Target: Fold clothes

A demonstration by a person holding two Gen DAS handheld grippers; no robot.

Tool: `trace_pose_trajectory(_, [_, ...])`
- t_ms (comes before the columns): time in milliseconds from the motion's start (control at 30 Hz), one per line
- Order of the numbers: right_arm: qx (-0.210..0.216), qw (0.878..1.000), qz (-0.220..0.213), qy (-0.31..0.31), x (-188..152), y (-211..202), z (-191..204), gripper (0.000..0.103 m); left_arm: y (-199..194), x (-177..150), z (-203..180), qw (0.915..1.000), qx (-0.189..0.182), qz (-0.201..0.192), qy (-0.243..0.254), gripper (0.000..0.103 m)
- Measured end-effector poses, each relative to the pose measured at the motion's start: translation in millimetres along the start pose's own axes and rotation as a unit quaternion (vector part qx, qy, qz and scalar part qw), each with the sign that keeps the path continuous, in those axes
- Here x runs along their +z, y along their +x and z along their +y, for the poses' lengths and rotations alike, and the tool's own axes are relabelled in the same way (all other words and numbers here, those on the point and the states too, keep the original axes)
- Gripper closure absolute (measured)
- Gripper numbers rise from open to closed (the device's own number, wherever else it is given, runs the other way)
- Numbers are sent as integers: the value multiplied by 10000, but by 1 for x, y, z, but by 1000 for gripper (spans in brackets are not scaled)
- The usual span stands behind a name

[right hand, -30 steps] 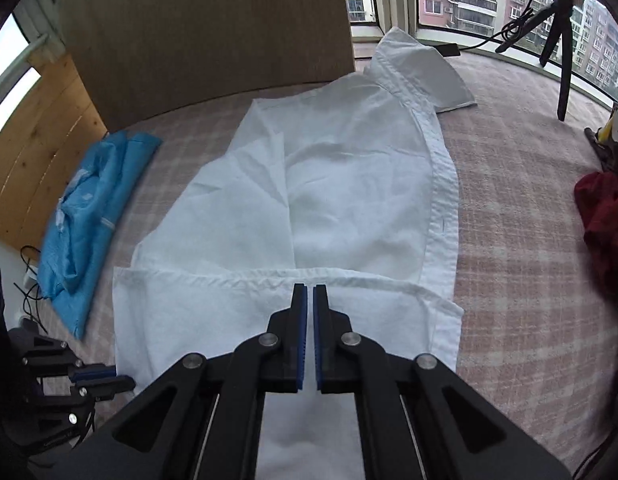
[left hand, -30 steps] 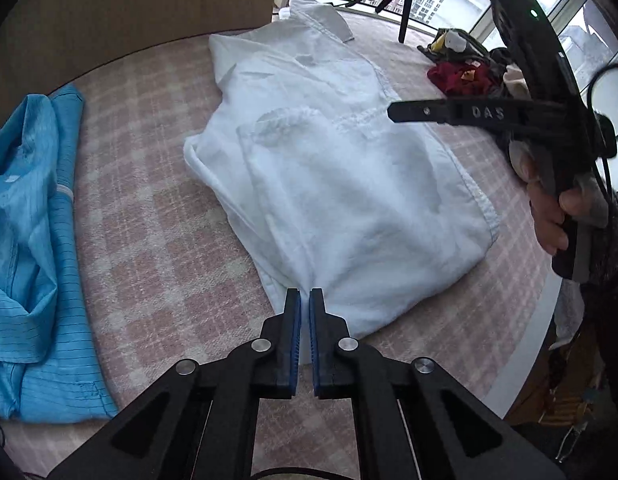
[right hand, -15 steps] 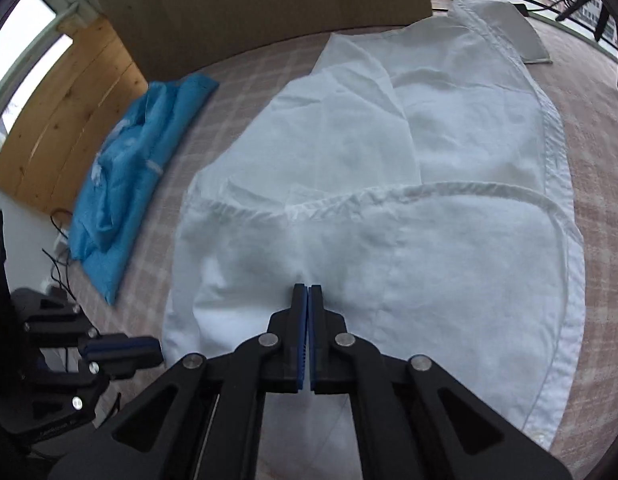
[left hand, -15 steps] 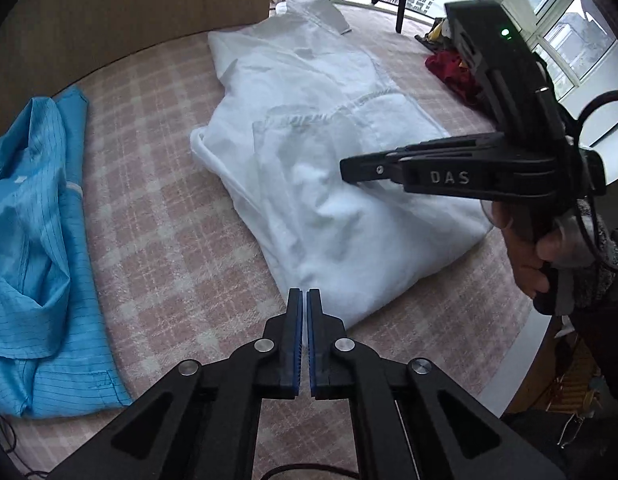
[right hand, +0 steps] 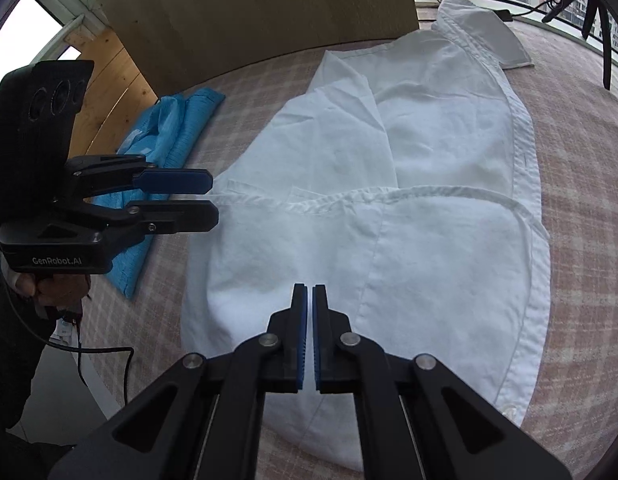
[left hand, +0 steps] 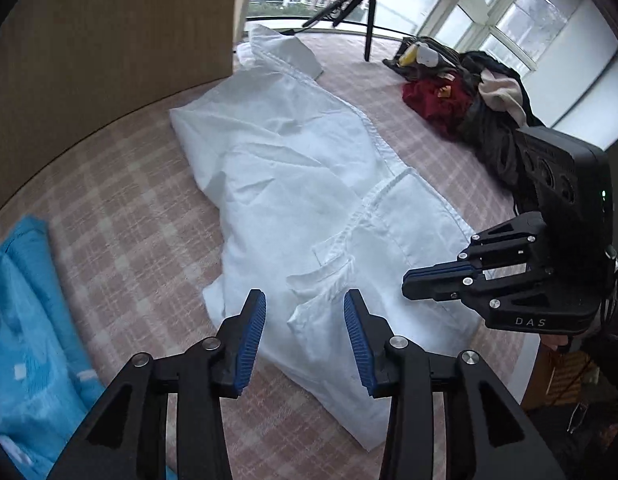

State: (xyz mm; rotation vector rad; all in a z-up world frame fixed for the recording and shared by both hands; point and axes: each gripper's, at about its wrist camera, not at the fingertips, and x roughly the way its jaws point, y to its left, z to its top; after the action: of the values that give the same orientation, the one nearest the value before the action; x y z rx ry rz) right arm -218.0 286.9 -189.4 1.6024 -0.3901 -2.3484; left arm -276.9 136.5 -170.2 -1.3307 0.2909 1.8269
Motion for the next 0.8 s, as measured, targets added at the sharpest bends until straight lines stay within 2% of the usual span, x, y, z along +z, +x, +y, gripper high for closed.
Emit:
trace_pose_trajectory(100, [28, 9999, 23, 134, 1, 4, -7, 101, 11, 3, -8, 9992, -46, 145, 367, 62])
trace_pose_trajectory(200, [69, 9997, 29, 217, 1, 5, -12, 100, 21, 5, -3, 9992, -186, 252, 262, 62])
trace_pose_trajectory(267, [41, 9997, 14, 223, 1, 5, -12, 101, 21, 3, 0, 9989, -355, 279, 113, 74])
trace_pose_trajectory(300, [21, 9997, -3, 231, 1, 3, -12, 101, 18, 2, 0, 9988, -407, 259, 56, 88])
trace_pose_trajectory(367, [-24, 9997, -52, 252, 1, 0, -13, 101, 6, -1, -3, 9989, -404, 224, -48, 92])
trace_pose_trajectory(467, [-255, 9990, -257, 253, 5, -9, -18, 100, -17, -5, -8, 9995, -244, 159, -158, 92])
trace_pose_trajectory(533, [-639, 9971, -291, 292, 9, -8, -26, 100, -26, -7, -9, 9997, -68, 147, -166, 92])
trace_pose_trajectory(600, [-1022, 9933, -243, 478, 8, -3, -40, 100, -10, -5, -5, 9986, 423, 308, -51, 91])
trace_pose_trajectory(667, [-1243, 9896, -210, 688, 6, 1, -54, 102, 15, 0, 5, 9969, 568, 480, -244, 91])
trace_pose_trajectory(733, [-1227, 9887, -228, 827, 3, -2, -61, 102, 24, 5, 9, 9966, 599, 470, -307, 87])
trace_pose_trajectory(800, [-1429, 9862, -175, 816, 1, -6, -63, 102, 20, 9, 11, 9968, 625, 358, -352, 86])
